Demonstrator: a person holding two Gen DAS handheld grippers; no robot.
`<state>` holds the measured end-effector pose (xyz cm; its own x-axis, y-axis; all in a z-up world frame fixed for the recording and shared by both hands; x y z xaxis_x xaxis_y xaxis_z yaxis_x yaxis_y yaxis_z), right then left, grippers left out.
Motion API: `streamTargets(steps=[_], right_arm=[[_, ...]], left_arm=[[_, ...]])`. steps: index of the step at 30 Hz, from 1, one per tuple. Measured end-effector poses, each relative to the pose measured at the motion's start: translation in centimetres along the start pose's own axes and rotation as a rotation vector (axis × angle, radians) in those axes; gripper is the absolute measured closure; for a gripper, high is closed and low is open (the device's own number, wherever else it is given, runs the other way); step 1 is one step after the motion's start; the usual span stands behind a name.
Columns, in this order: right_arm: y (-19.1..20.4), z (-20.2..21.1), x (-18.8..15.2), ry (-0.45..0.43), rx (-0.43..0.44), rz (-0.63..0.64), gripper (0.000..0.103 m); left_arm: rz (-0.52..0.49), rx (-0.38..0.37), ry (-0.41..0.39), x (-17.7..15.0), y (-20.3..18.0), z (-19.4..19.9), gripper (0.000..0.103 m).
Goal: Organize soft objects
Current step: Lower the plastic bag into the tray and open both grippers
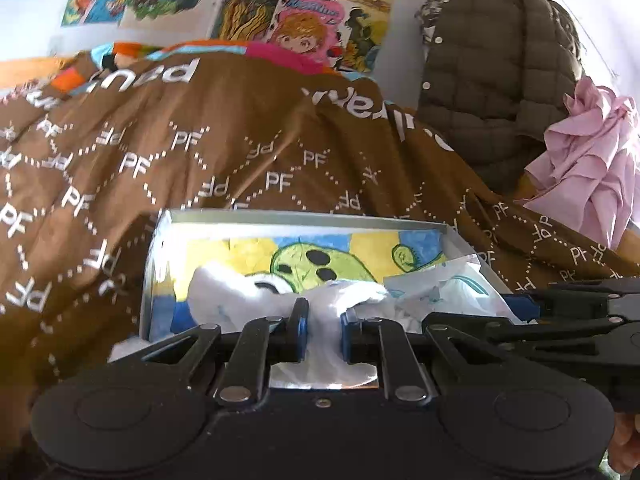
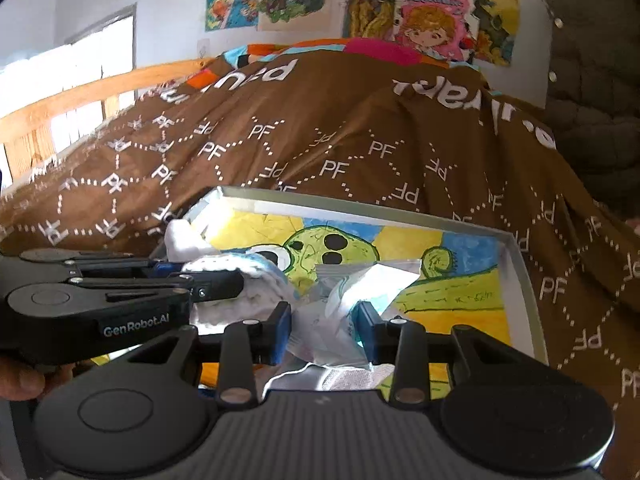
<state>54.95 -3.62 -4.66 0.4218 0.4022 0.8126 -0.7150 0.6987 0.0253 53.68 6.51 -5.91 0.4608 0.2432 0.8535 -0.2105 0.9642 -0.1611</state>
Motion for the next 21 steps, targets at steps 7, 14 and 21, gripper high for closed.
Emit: streamTargets(steps=[7,14,21], right_arm=[[0.9,-0.5,0.0,0.021,-0.017,0.063,0.061],[0.8,-0.1,0.0,0.023,-0.012,0.051,0.054],[0.2,1.1,0.1,0.014,-0.032,0.049,0.045]], left_arm=[[-0.001,-0.003,0.007,-0.6,0.1,-0.1,0.085],[0.002,0.010,0.008,-0.7,0.3,0.2,0.079],[0.008,0.029,0.011,-0.4,0.4,1.1,0.060]])
Point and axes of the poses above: each gripper's, at about its wrist camera, not at the fingertips, and z roughly against the way its jaws point, y to its left, x to its top, the point moved 9 cm from there along -z, roughly the way its jaws point, and after that the axes turned 13 degrees about x, right-handed, at the moved point
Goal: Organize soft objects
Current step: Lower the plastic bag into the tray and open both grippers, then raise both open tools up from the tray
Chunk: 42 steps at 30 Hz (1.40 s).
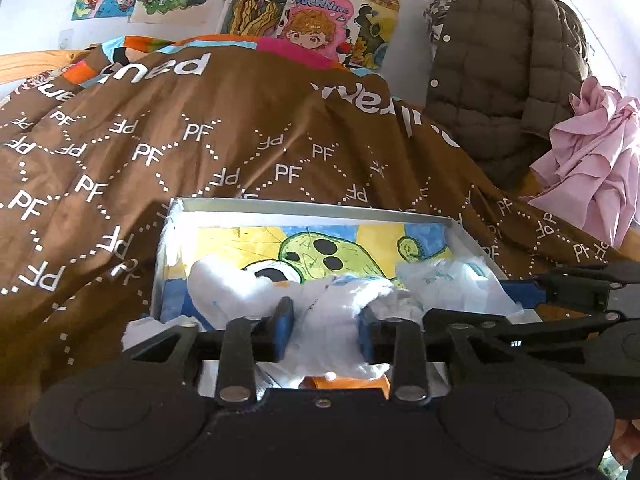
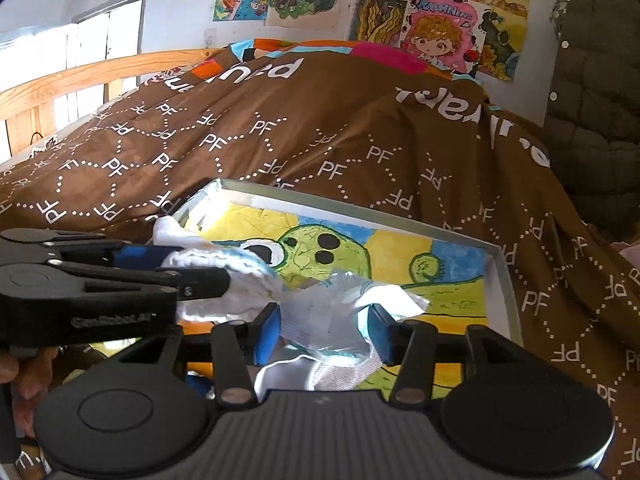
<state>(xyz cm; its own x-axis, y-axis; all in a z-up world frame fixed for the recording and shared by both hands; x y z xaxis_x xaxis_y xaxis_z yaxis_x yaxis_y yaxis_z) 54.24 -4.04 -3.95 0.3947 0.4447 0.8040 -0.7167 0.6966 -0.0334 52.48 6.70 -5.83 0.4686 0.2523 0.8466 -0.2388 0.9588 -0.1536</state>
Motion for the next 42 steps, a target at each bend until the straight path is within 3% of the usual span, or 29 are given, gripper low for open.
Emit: streamTargets(steps=[8,12,21,31,42], right_arm=[[-0.9,3.1,0.3,-0.031,-0.014,-0.033,0.026],[-1.0,5.1,0.6,-0.052,-0.029,-0.031,0.018],[-1.0,9.8,1.4,-0.115,-0.073,-0.029,0.004],[0.0,14.9,1.7,-0.192,-0.100,-0.045,0.000],[2.7,19.7,0.8,-0.254,-0.120,-0.055,0.000]], left_arm=[[0.015,0.055,-0.022,0.9,0.6,2.1,0.030],[0.035,0.063,-0.016,1.2,0.7,3.2,0.025],[-0.020,0.048,-0.073,2.1,-0.7,7.3,0.011],[-0.037,0.056,-0.146,2.9,-1.1,12.6,0.001],[-0.059,0.057,-0.218,3.1,-1.1,18.5,0.001]])
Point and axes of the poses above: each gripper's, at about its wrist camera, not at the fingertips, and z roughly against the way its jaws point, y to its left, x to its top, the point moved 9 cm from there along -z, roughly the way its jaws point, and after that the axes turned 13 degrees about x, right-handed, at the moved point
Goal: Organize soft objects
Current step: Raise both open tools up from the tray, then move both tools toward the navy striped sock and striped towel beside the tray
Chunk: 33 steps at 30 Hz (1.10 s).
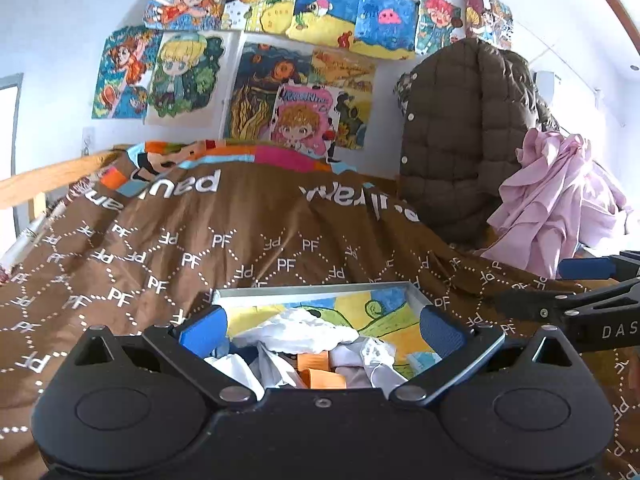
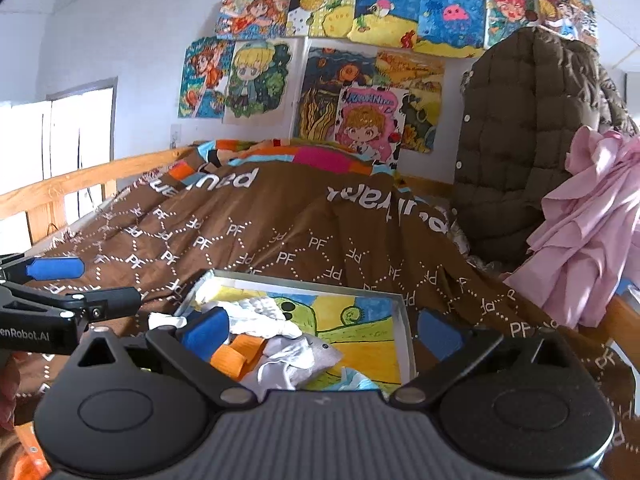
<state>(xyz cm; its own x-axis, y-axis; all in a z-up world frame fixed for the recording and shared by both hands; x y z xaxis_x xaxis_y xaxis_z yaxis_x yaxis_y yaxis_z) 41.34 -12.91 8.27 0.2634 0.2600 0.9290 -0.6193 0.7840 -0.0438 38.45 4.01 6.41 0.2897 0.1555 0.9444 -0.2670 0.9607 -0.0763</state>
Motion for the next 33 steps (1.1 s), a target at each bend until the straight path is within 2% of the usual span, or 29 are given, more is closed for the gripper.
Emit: streamTargets(steps=[11,15,23,33], right_arm=[[2.8,3.5,-4.1,-0.026,0.008,-0.046,0.000],[4.0,4.5,-6.1,-0.021,0.011,-0.043,0.000],[5.9,6.5,-10.4,0.003,0.005,-0.055,0.000],[6.3,7.9,-14.9,0.046,-0.015,-0.091,0.000]], left_arm=[[-0.038,0.024,-0.004,-2.2,1.9,5.3,0.001],[-0.036,0.021,0.013,-4.2,2.5,7.2,0.001],[-0.127,-0.020,0.055,-8.5,2.1,10.1,0.001],[-0.166,-0.037,0.098,-13.2,2.1,12.4,0.001]])
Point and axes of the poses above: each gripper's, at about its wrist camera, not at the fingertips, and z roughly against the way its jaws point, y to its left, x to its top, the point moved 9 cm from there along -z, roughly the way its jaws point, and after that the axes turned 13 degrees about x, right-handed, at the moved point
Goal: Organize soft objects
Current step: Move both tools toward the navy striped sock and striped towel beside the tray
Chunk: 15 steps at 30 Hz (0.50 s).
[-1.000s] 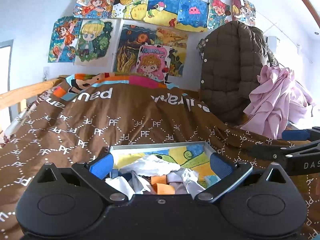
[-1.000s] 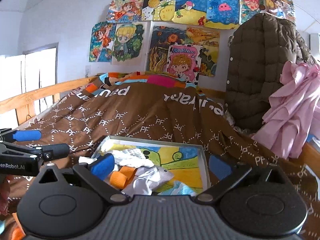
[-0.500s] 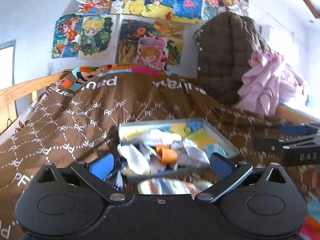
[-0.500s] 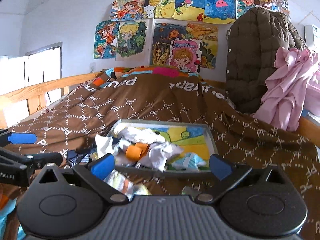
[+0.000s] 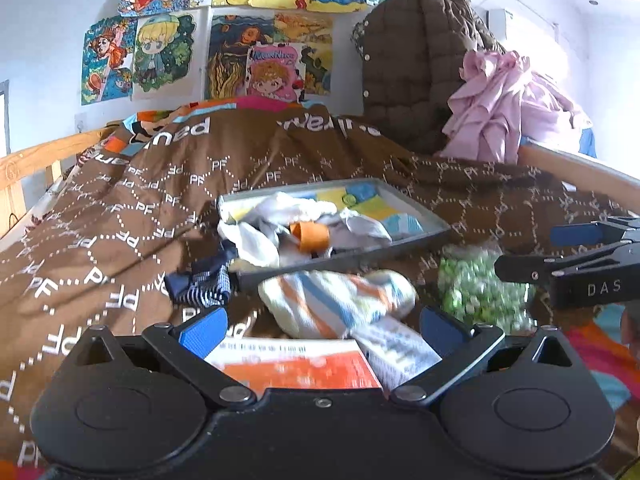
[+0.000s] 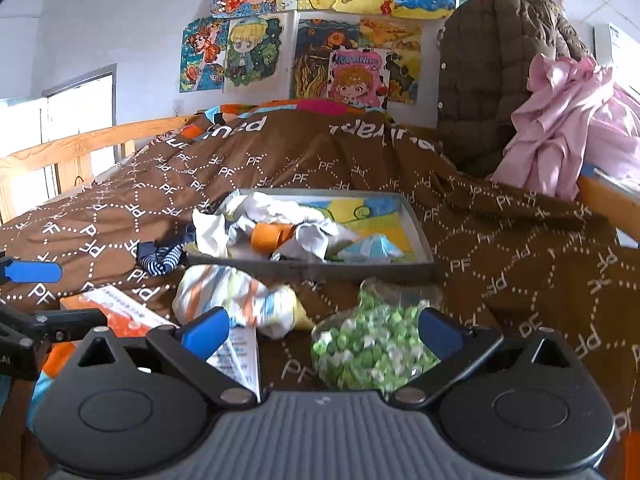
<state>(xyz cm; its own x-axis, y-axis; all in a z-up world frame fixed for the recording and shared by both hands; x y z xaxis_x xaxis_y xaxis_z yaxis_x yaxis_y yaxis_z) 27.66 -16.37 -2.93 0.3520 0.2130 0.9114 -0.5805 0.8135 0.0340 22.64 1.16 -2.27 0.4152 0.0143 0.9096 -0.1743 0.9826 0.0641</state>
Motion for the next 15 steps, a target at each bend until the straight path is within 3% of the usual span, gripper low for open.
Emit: streamTargets(steps=[8,15], right_arm=[[0.2,-0.5,-1.9,0.067,0.070,-0.008,0.000],[1.4,-1.1,-3.1,0.141,0.106,0.009,0.000]], left_arm=[[-0.023,-0.004,0.029,-2.3,0.1,1.5,0.001],[-0.038,0.049,0.067,-3.8,1.3,2.4,0.001]])
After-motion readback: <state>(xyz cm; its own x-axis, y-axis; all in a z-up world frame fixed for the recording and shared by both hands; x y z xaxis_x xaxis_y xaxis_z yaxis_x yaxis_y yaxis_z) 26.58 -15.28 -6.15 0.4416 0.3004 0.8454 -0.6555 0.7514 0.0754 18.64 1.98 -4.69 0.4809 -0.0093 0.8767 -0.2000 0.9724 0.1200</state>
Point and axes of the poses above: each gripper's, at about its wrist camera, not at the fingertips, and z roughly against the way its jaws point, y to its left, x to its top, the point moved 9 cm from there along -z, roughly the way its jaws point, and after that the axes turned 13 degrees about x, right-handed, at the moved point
